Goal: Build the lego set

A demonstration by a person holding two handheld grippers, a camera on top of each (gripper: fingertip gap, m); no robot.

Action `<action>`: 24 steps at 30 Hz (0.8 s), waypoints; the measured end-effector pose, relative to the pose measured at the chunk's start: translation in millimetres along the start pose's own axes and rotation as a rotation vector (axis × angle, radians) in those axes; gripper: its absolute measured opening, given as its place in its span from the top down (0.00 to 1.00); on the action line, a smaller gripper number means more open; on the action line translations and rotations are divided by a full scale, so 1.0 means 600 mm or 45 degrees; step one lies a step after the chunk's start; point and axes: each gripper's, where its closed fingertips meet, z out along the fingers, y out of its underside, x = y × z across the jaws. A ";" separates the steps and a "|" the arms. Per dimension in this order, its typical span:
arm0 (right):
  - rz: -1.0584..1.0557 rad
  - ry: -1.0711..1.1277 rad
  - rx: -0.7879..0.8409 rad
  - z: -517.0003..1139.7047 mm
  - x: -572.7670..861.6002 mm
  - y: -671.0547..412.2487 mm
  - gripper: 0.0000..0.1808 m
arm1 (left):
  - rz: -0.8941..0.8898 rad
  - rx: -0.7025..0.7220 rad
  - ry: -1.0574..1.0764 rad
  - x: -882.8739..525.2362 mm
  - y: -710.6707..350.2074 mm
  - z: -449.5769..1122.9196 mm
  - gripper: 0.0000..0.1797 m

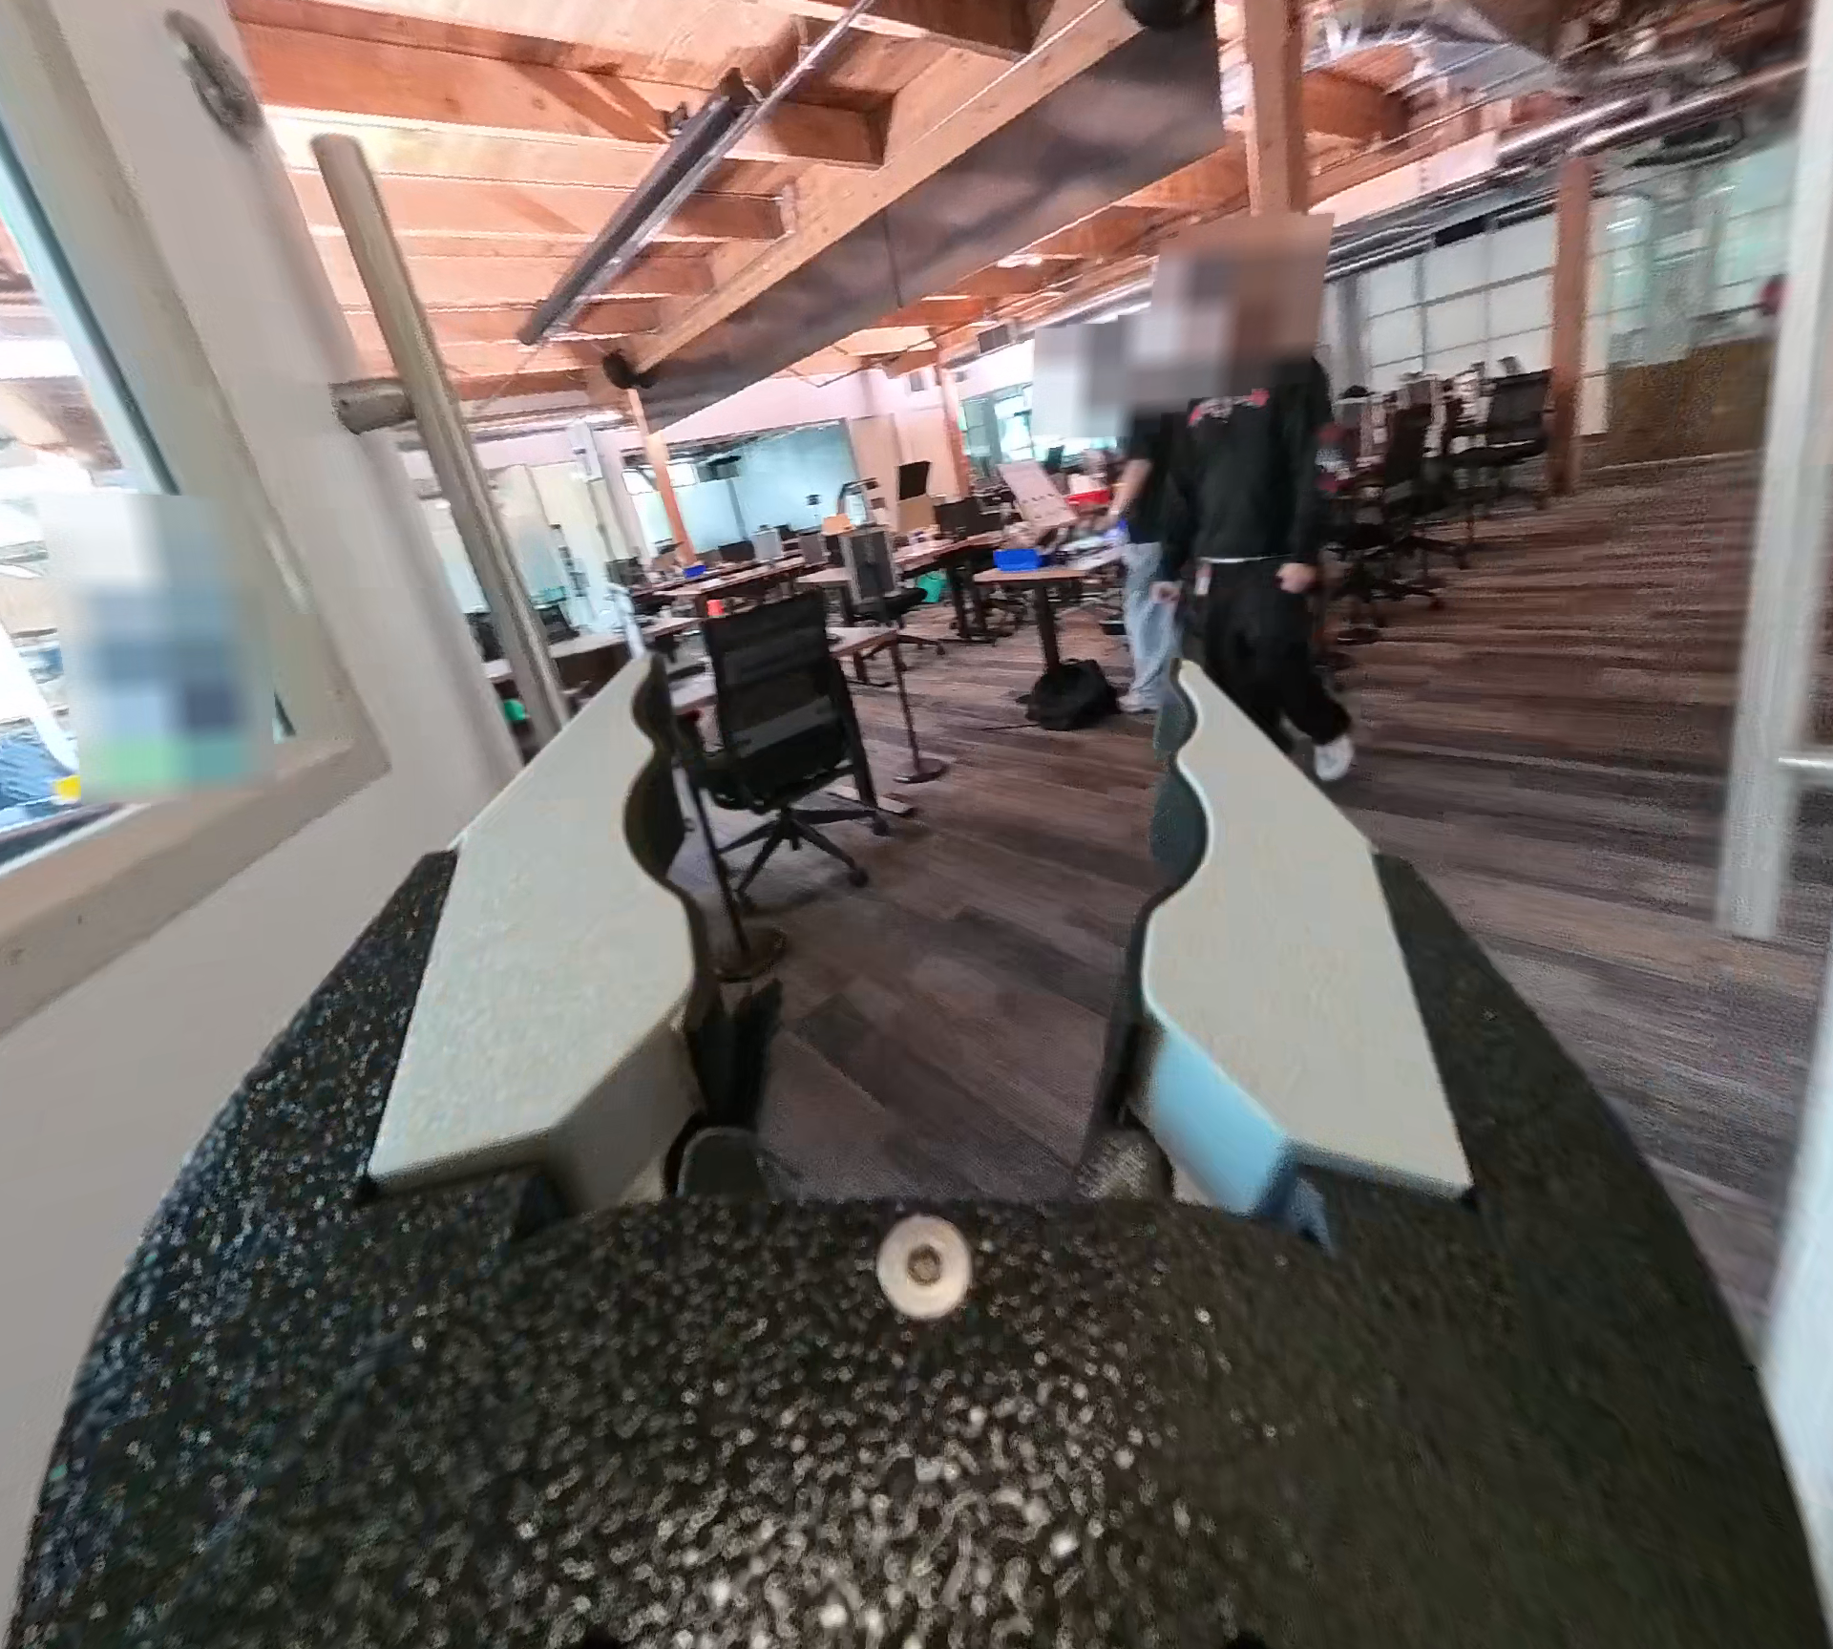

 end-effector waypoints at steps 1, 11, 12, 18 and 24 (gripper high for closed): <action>-0.012 -0.029 0.026 0.039 0.000 0.000 0.62 | 0.009 -0.007 -0.041 -0.027 0.015 0.040 0.48; 0.019 -0.288 -0.116 0.351 -0.009 0.114 0.64 | -0.204 -0.299 -0.305 -0.298 0.277 0.410 0.44; 0.012 -0.302 -0.140 0.373 -0.013 0.131 0.64 | -0.227 -0.298 -0.332 -0.325 0.297 0.440 0.45; -0.024 -0.234 -0.218 0.473 0.001 0.184 0.65 | -0.216 -0.334 -0.402 -0.435 0.409 0.617 0.50; -0.013 -0.164 -0.275 0.541 0.028 0.225 0.66 | -0.286 -0.329 -0.462 -0.497 0.476 0.698 0.59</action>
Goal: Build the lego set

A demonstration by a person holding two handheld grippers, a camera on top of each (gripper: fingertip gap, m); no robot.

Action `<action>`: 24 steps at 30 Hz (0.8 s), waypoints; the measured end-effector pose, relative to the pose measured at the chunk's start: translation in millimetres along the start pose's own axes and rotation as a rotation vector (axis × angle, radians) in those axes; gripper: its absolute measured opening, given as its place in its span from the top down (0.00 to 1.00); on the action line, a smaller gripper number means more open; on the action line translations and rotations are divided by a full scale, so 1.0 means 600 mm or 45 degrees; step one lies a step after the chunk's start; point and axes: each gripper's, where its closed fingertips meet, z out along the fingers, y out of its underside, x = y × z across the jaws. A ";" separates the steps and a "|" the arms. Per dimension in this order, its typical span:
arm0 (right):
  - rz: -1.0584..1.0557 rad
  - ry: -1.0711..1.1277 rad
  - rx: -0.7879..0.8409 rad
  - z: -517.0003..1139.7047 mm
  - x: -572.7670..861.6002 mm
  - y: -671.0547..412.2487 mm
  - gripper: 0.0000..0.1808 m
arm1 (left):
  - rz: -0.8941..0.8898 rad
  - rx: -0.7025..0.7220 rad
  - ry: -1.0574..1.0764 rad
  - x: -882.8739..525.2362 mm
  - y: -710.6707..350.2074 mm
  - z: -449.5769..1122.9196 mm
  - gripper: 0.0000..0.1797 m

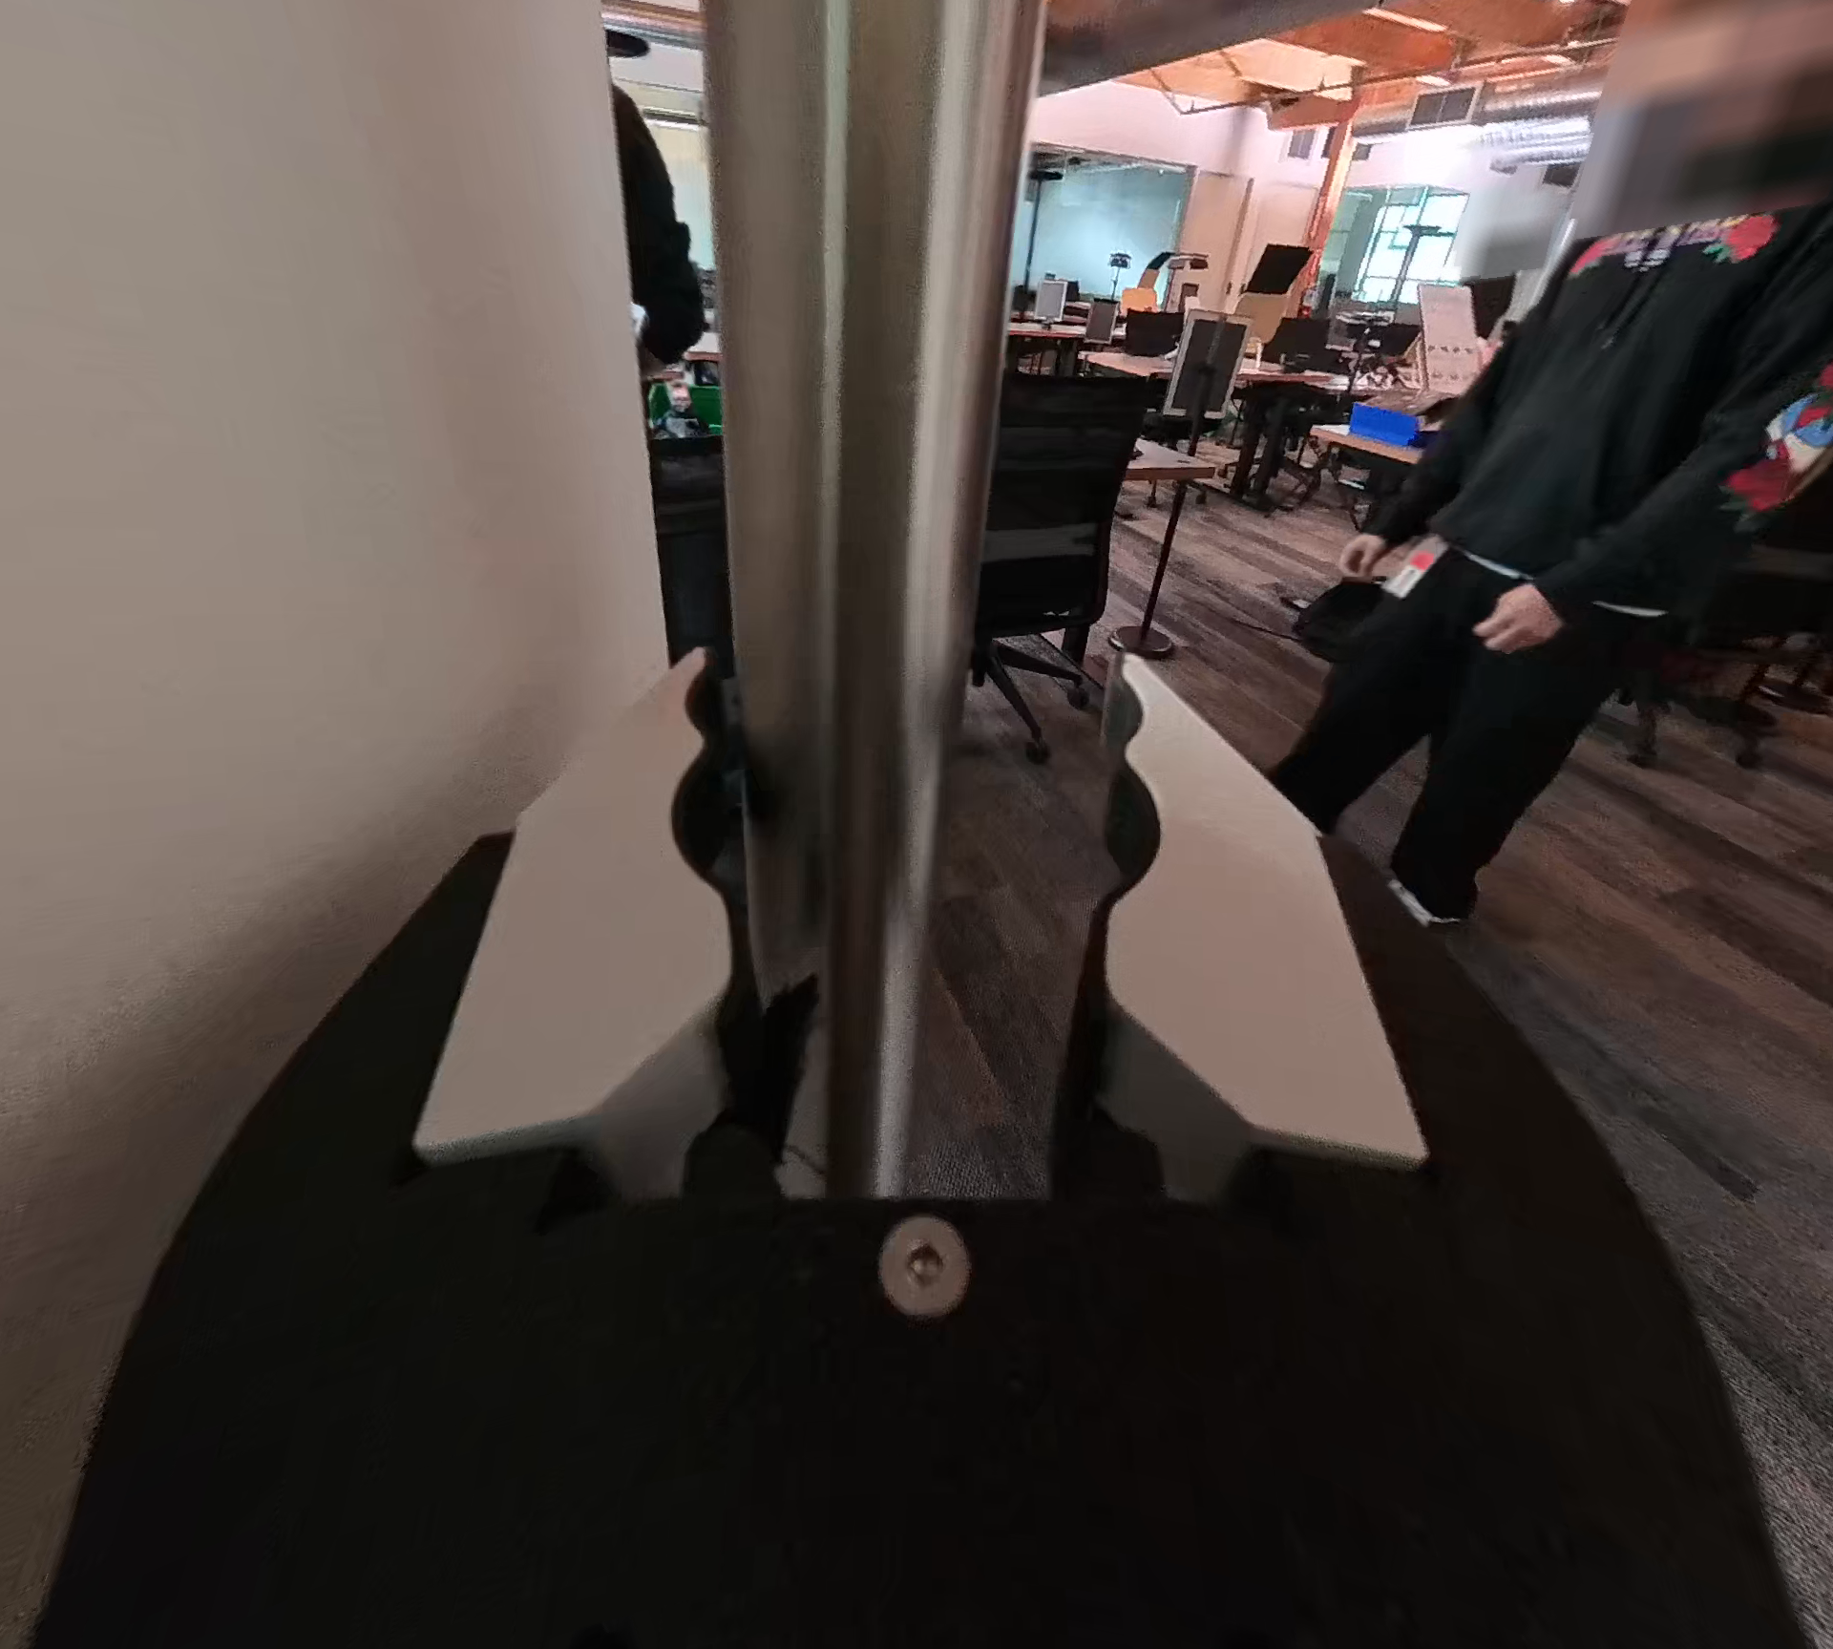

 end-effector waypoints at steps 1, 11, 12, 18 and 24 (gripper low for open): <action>0.003 0.003 -0.017 0.008 0.004 0.006 0.66 | 0.000 -0.007 0.007 -0.001 0.004 0.012 0.61; 0.030 0.072 -0.034 0.001 0.052 0.029 0.67 | 0.026 -0.118 0.100 -0.005 0.010 0.028 0.84; 0.034 0.068 -0.025 -0.001 0.053 0.028 0.68 | 0.031 -0.134 0.108 -0.001 0.011 0.027 0.84; 0.022 -0.043 0.007 -0.012 0.039 0.019 0.68 | 0.045 -0.217 0.149 0.054 0.020 0.013 0.84; -0.053 -0.120 0.020 -0.086 0.059 0.016 0.69 | 0.045 -0.269 0.223 0.151 0.029 -0.018 0.84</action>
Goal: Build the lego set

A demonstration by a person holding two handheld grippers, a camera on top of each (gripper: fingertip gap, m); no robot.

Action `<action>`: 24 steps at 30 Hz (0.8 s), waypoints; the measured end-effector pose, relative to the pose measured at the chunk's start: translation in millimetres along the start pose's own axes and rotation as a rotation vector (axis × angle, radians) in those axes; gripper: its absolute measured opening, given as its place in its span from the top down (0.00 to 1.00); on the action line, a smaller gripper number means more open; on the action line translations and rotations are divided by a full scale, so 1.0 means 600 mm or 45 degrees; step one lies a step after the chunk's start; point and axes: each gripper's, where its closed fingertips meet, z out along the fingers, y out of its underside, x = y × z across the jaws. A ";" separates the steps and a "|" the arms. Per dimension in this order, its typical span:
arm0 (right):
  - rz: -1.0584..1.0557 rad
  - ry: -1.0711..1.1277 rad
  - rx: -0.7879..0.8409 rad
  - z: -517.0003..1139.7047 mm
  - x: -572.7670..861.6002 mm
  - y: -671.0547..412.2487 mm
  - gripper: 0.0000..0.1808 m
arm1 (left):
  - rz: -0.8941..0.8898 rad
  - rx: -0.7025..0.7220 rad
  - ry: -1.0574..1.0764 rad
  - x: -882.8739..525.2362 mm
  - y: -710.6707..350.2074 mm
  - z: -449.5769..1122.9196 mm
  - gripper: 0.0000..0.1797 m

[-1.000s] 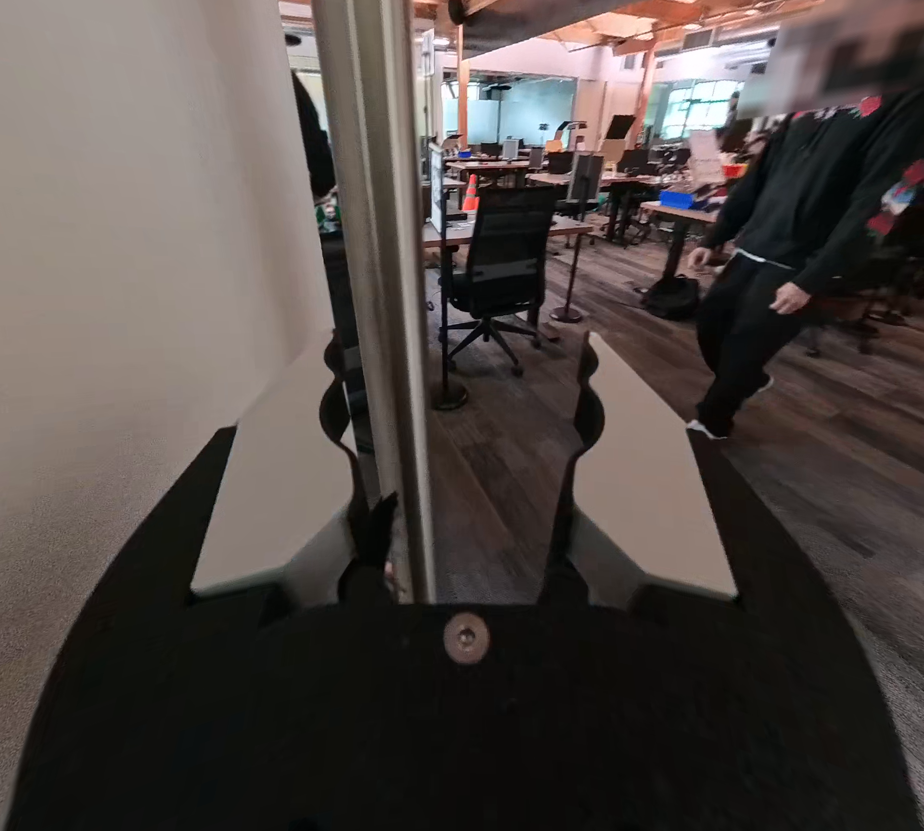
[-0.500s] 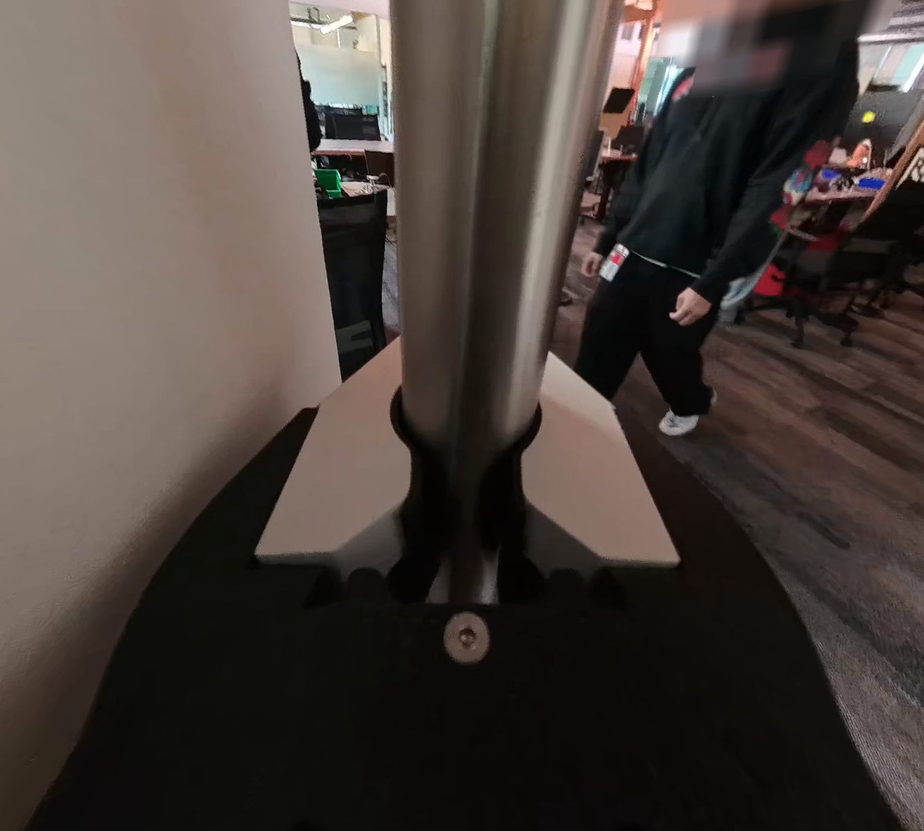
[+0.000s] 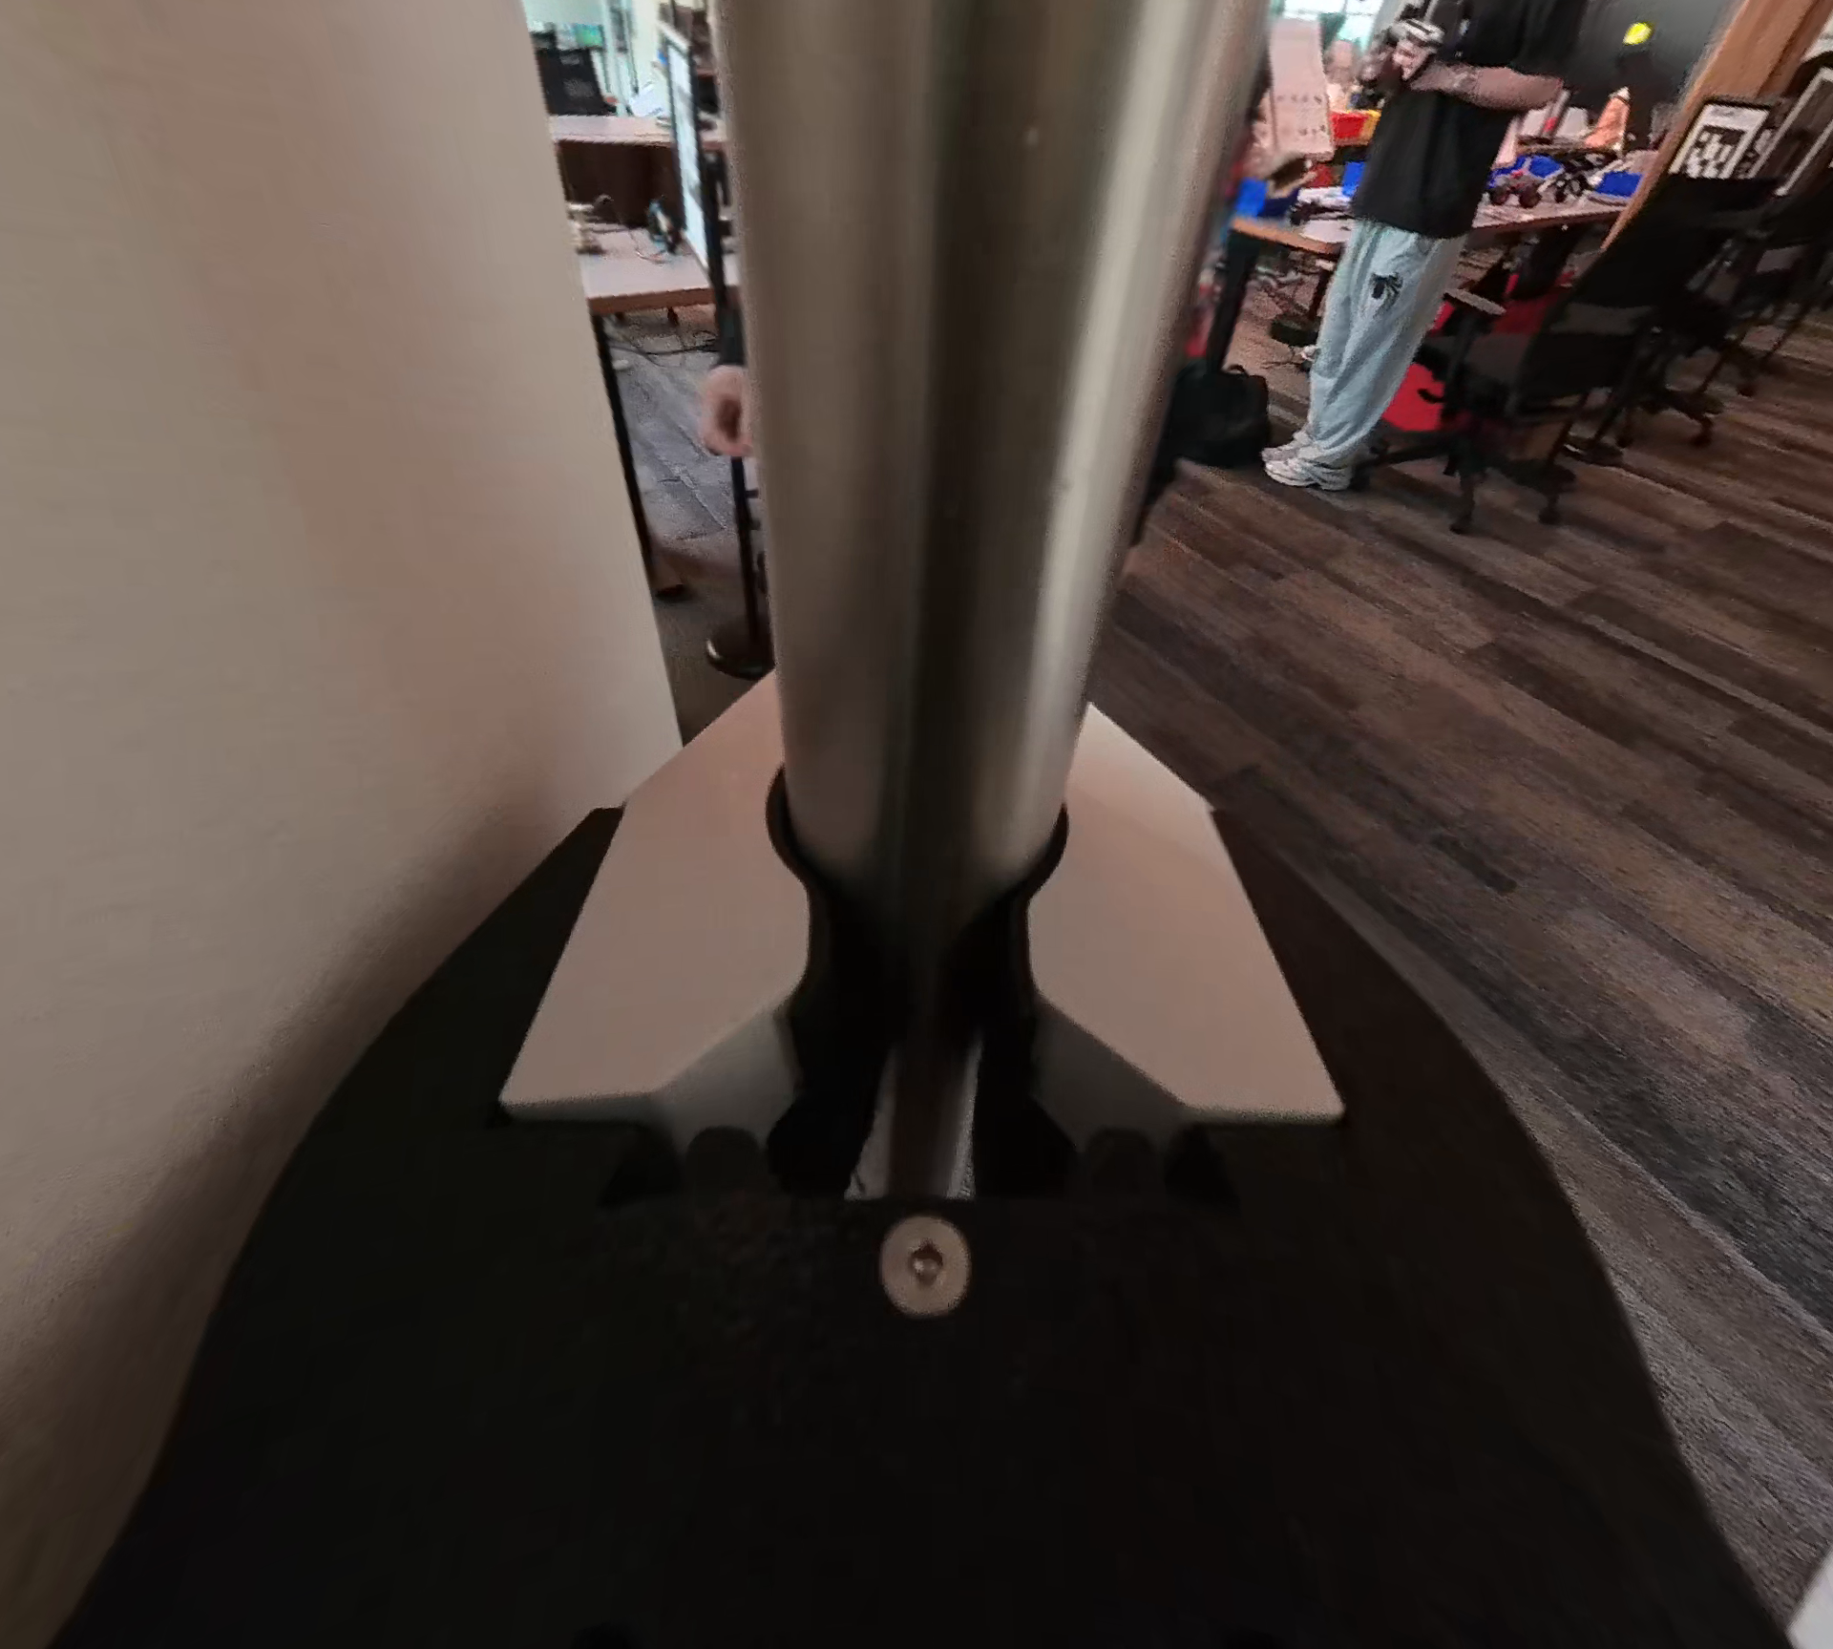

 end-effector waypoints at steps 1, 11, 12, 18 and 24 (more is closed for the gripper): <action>-0.007 -0.010 -0.002 -0.016 0.005 0.002 0.69 | 0.000 -0.008 0.015 0.024 0.003 -0.004 0.84; 0.019 0.009 -0.016 -0.153 0.043 0.019 0.70 | -0.093 0.031 0.200 0.260 0.025 -0.073 0.78; 0.019 0.022 -0.017 -0.171 0.043 0.015 0.70 | -0.091 0.039 0.223 0.284 0.028 -0.084 0.77; 0.043 0.110 -0.058 -0.267 0.024 0.016 0.70 | -0.011 0.078 0.382 0.409 0.052 -0.168 0.83; -0.011 0.156 -0.081 -0.363 0.000 0.011 0.70 | 0.016 0.011 0.497 0.535 0.074 -0.238 0.83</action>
